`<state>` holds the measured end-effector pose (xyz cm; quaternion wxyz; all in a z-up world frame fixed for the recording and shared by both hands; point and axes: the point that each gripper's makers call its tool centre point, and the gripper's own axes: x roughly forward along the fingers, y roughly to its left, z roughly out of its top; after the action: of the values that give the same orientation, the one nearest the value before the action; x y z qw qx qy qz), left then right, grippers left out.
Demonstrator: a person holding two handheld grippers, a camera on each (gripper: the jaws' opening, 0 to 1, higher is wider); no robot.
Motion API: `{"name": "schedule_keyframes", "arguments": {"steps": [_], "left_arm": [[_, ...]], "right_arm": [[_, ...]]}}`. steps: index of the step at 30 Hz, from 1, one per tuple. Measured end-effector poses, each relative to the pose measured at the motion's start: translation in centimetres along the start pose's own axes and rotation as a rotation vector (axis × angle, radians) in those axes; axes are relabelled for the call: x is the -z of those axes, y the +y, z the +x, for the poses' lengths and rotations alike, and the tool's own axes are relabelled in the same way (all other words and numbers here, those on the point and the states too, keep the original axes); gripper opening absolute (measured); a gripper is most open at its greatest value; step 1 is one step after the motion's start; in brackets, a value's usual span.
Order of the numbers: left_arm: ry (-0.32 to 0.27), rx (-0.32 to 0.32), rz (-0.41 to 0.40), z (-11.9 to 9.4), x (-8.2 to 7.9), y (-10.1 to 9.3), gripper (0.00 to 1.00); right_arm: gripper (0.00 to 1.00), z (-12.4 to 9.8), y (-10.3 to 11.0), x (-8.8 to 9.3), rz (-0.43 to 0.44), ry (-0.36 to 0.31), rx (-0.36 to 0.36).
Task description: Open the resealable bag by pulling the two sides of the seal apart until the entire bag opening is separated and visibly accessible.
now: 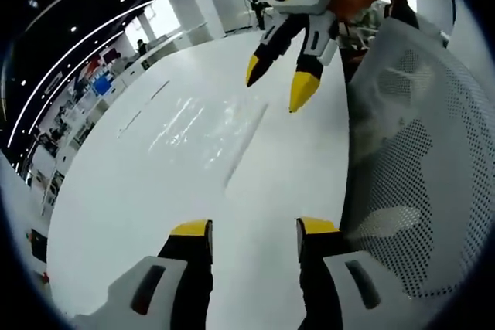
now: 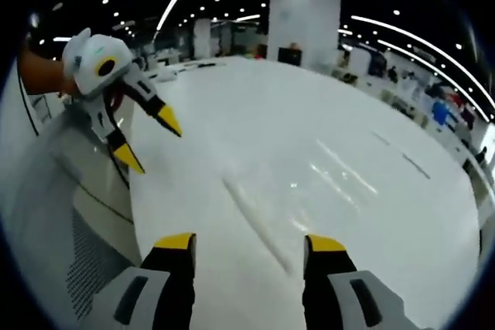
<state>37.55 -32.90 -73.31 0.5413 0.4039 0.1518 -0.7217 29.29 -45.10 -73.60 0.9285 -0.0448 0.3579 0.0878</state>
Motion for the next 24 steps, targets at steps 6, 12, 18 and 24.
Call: {"name": "schedule_keyframes", "arguments": {"steps": [6, 12, 18, 24], "left_arm": [[-0.008, -0.01, -0.05, -0.1, 0.3, 0.0, 0.56], [-0.036, -0.022, -0.136, -0.3, 0.7, 0.0, 0.67], [-0.017, -0.018, -0.167, -0.2, 1.8, -0.3, 0.72], [-0.051, -0.056, -0.254, -0.7, 1.2, 0.7, 0.83]], "right_arm": [[0.6, -1.1, -0.2, 0.3, 0.042, -0.024, 0.054], [0.67, -3.1, -0.4, 0.1, 0.095, -0.073, 0.095], [0.79, -3.7, -0.7, 1.1, 0.191, -0.087, 0.136], [0.9, -4.0, -0.8, 0.5, 0.27, -0.137, 0.183]]}}
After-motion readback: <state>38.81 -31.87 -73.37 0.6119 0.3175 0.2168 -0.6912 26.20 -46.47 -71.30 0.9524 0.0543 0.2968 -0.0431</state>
